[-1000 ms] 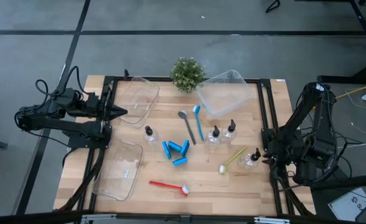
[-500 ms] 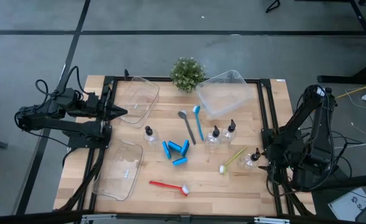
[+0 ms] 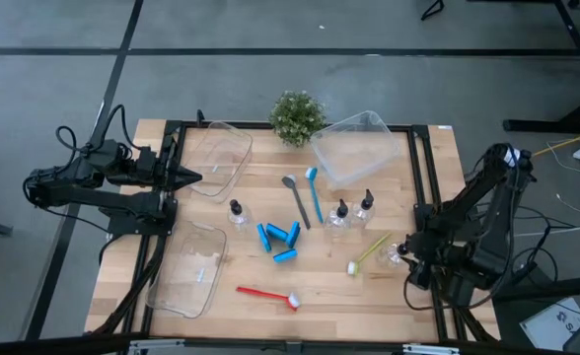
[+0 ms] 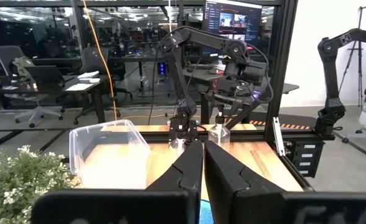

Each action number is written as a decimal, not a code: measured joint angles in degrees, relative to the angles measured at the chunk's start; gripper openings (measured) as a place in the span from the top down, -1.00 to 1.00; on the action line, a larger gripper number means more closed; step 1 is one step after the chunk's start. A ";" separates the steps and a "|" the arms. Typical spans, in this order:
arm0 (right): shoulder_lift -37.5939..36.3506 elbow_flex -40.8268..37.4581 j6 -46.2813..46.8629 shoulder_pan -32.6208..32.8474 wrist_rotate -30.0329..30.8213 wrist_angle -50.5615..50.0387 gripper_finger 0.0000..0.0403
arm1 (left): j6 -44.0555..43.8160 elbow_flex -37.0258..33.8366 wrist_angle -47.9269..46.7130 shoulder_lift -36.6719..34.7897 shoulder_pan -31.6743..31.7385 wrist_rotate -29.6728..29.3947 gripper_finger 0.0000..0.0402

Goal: Pick & Place Kitchen Sink Supplies
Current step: Put the soap dispenser into the white bin

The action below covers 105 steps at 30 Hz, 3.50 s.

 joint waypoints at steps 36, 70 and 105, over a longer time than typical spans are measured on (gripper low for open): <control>0.72 0.00 1.95 -4.64 -2.14 2.49 0.19 | 0.00 0.00 -0.01 -0.02 -0.01 -0.02 0.96; -0.88 19.05 0.01 -4.64 1.20 -8.47 0.31 | 0.00 0.00 0.00 0.00 -0.01 -0.01 0.94; -1.69 51.78 -51.68 -29.75 26.03 -6.48 0.31 | 0.00 0.00 -0.01 -0.02 0.01 0.00 0.94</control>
